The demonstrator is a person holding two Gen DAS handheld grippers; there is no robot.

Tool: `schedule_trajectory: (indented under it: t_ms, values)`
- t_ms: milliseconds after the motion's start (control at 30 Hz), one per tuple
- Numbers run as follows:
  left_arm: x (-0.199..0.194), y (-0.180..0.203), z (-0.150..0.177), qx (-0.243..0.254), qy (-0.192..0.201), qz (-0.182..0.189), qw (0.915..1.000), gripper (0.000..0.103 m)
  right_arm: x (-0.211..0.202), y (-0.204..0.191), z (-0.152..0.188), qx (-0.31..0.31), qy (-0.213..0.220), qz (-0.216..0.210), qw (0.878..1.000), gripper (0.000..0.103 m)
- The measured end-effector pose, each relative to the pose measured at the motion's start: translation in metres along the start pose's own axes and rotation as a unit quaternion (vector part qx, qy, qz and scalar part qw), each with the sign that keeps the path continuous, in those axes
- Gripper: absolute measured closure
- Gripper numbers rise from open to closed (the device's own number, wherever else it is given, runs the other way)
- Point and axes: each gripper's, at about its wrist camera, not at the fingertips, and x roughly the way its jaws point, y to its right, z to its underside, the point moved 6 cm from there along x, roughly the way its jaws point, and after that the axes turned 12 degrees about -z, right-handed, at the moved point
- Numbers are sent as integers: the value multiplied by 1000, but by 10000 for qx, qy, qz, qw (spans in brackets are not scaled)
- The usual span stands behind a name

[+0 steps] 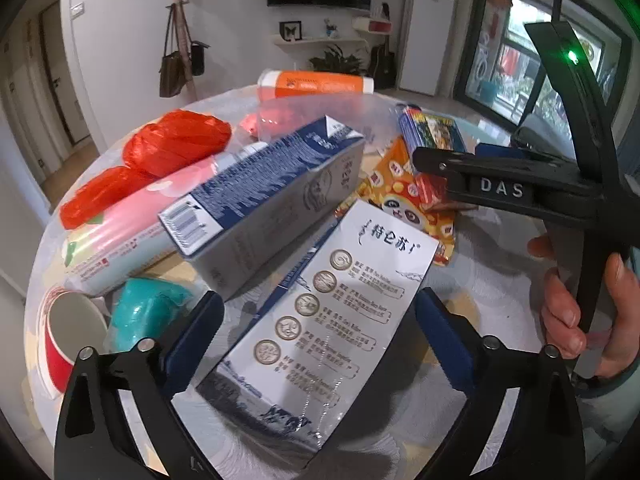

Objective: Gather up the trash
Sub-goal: 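Grasp the white milk carton with the left tool while the right tool grasps the tiger-print box, then carry both items to the blue basket and release them from both tools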

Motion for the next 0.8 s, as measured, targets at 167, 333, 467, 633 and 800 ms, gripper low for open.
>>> schedule_trajectory:
  t_ms: [167,333,467,633,800]
  values:
    - [0,9,3,97,-97,-63,9999,22,5,2,2,38,-176,-7,9998,24]
    - [-6,14,4,20,-121,-148,9998,44,6,4,2,28,-218,-78,9997,41]
    - [-19,15,1,-138,76,-159,9997,45,-11,9,0,39,40,-151,9999,41]
    - [-44,25,-22,-305,432,-27,9986,45,-44,27,-11,113,411,-138,9990,41]
    - [-57,54,-66,-159,734,113,9971,45,-73,69,-33,337,766,97,9964,41]
